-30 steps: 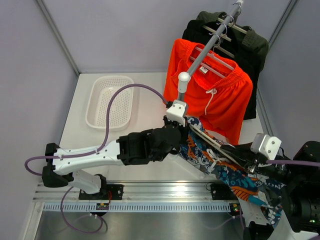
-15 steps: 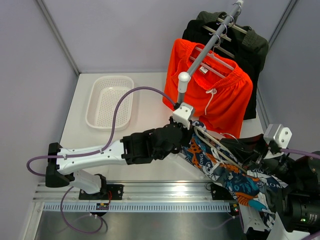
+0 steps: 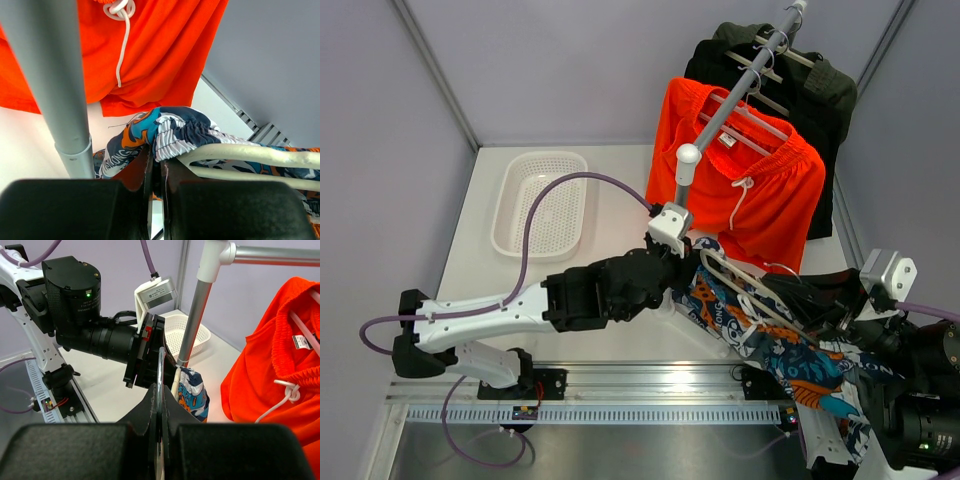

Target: Remove the shorts from the hanger

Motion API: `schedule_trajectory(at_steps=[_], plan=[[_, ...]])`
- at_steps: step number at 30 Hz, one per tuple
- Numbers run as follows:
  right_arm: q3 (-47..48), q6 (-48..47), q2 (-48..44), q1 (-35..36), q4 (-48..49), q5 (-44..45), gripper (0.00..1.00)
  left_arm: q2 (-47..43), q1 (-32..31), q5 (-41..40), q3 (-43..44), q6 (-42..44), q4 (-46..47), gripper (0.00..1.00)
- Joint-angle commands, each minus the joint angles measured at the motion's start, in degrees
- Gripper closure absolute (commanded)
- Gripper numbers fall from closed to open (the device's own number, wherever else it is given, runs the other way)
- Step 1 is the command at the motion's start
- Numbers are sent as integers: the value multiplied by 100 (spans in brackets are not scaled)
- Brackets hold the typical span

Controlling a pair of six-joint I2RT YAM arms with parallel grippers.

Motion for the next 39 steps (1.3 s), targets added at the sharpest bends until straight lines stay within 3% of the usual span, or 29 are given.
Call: schedule_trajectory(at_steps=[1,19,30,35,39], plan=[[19,226,-66,-21,770,233,100,-181,-39,-17,-15,-137,31,93],[-279,964,-198,-21,1648,435,100,74,-4,826,-59,-128,180,91],[-174,1184,-295,-21,1798,741,100,197,137,738,55,-357,-198,87],[-673,1306,-356,-21,2044,1102,100,91,145,1405,-129,-112,319,88],[-1394,1728,-540,-21,2817,1576,100,196,137,2248,-60,214,584,90]])
